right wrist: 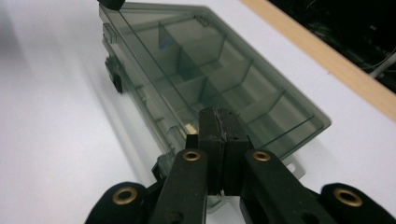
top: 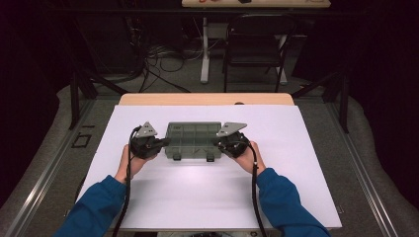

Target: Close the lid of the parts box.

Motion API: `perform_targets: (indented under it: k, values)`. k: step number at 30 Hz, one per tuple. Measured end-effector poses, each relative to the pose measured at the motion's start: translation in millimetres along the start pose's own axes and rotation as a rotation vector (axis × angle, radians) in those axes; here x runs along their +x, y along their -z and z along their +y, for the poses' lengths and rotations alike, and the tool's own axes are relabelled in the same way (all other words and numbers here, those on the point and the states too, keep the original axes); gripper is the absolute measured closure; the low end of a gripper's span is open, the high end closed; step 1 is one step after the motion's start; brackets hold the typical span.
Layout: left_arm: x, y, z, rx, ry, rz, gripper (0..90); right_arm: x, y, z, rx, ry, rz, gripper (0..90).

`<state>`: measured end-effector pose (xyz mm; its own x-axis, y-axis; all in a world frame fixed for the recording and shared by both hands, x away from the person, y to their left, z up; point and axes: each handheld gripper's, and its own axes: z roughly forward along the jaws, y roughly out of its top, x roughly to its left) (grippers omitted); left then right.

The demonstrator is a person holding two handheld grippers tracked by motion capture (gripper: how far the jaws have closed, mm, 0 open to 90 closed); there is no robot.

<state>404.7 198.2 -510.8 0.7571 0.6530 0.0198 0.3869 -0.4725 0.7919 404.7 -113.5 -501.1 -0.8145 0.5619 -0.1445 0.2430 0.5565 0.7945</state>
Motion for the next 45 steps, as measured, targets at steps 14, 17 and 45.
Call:
perform_targets:
  k: [14, 17, 45]
  values:
    - [-0.3, -11.5, -9.1, 0.034, 0.004, -0.020, 89.9, 2.9, -15.3, -10.4, 0.070, -0.013, 0.032, 90.0]
    - [-0.4, -11.4, -9.0, 0.037, 0.000, -0.018, 90.0, 2.0, -14.8, -10.9, 0.079, -0.019, 0.039, 90.0]
    - [-9.2, 9.1, -7.6, -0.066, 0.048, 0.071, 43.8, 15.9, 12.1, -14.7, -0.066, -0.032, -0.027, 67.1]
